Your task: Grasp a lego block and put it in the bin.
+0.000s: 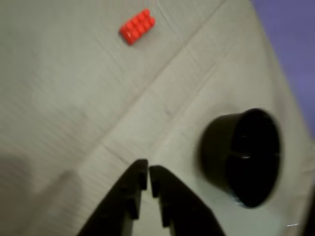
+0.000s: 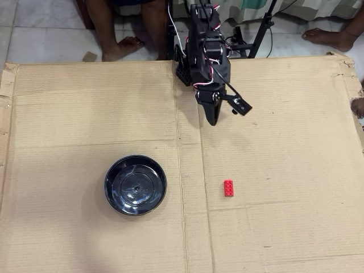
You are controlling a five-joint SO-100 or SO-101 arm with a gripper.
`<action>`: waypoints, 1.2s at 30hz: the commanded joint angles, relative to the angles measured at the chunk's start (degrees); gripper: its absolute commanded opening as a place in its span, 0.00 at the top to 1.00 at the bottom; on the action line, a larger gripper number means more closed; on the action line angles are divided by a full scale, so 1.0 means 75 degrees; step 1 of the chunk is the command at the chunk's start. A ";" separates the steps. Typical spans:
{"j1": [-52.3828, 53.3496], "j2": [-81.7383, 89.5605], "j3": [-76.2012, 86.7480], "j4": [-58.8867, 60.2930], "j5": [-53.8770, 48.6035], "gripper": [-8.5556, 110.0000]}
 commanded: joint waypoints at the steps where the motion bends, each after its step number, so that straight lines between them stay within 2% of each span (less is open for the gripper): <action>1: -0.0152 -0.0328 -0.0656 -0.0047 0.1242 0.92; 7: -0.0328 -0.0844 -0.0949 -0.0059 0.3293 0.92; 11: -0.0328 -0.1195 -0.1066 -0.0059 0.3715 0.90; 19: -0.0539 -0.1594 -0.1125 -0.0059 0.4594 0.76; 30: -0.1137 -0.2988 -0.2168 -0.0070 0.6996 0.75; 36: -0.1242 -0.4301 -0.2754 -0.1547 0.7758 0.75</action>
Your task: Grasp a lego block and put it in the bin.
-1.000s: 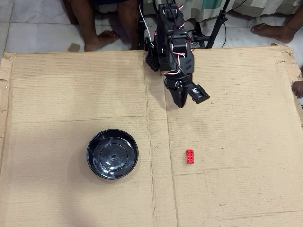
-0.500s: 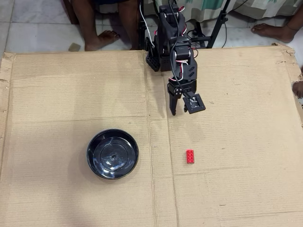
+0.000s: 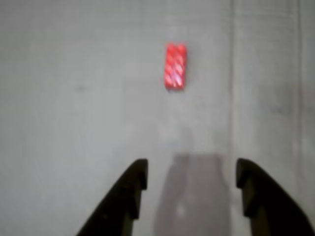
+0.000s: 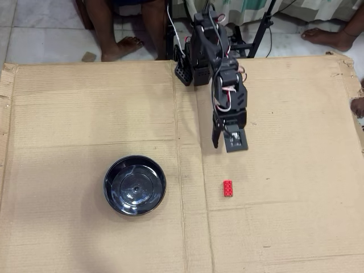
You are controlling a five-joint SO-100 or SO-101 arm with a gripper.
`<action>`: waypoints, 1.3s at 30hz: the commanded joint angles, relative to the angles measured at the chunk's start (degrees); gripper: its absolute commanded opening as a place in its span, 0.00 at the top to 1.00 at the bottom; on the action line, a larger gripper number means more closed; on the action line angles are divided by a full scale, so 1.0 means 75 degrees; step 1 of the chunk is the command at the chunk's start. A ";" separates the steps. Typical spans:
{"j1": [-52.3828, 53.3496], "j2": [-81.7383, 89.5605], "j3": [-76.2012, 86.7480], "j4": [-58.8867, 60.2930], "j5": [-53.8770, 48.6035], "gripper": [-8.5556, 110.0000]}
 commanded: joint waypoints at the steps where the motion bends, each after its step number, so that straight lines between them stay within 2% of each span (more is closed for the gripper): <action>1: 0.0023 -0.0387 -0.0445 -0.0961 0.0270 0.75; 9: 0.0117 -0.2180 -0.0457 -0.3633 0.0328 0.75; 20: 0.0152 -0.3527 -0.0457 -0.5320 0.0199 0.75; 39: 0.0035 -0.4359 -0.0715 -0.5320 0.0187 0.75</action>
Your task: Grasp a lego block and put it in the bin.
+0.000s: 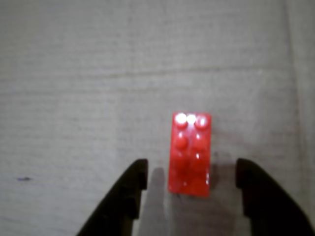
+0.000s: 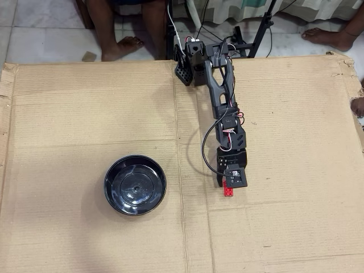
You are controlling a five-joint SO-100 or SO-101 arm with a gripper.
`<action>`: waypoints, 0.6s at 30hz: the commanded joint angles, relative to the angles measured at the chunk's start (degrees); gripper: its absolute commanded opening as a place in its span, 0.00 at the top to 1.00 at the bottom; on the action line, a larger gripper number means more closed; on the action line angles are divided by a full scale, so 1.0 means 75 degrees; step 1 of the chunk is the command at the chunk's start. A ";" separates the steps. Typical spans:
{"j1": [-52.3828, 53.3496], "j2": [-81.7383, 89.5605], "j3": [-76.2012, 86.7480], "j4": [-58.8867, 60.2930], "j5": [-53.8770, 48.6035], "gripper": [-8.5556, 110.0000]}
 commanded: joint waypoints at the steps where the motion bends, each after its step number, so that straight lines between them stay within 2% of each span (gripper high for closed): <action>1: -0.0035 -0.0070 -0.0492 -0.0047 0.0035 0.75; 14: -0.0035 -0.1207 -0.1430 -0.0047 0.0047 0.76; 18: -0.0023 -0.1219 -0.1406 -0.0047 0.0059 0.85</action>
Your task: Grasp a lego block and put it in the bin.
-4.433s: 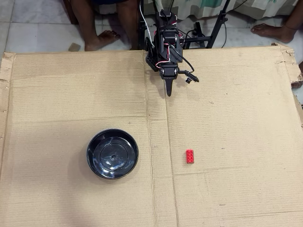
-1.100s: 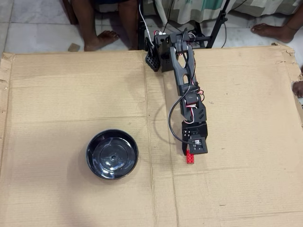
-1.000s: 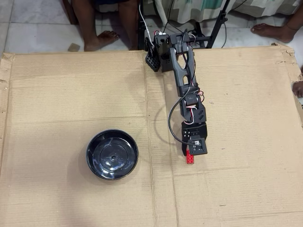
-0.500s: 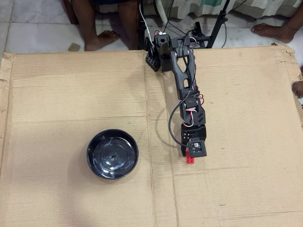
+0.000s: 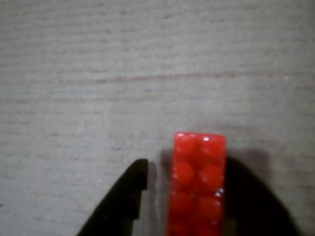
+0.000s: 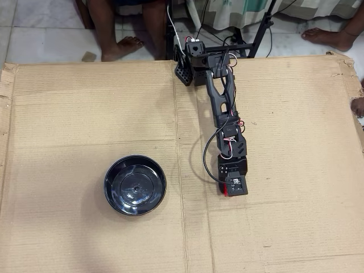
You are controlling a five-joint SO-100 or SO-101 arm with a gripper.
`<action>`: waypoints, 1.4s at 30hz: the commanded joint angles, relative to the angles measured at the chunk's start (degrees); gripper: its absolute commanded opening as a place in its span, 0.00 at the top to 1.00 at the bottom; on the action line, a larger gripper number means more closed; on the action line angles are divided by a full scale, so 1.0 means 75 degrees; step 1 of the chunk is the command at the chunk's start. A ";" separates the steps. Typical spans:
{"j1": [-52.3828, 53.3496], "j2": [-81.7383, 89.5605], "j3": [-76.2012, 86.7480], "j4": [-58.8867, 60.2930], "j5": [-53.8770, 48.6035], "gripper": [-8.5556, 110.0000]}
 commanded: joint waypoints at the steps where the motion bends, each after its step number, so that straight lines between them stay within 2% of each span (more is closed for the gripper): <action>1: -0.0012 0.0082 -0.0281 -0.0047 0.0047 0.88; 4: 0.0023 0.0082 -0.0258 -0.0047 0.0047 0.93; 14: 0.0211 0.0340 -0.0305 -0.0047 0.0047 0.93; 29: 0.0773 0.3375 0.1477 -0.0047 0.0023 0.93; 42: 0.1852 0.5930 0.2895 -0.0047 0.0023 0.93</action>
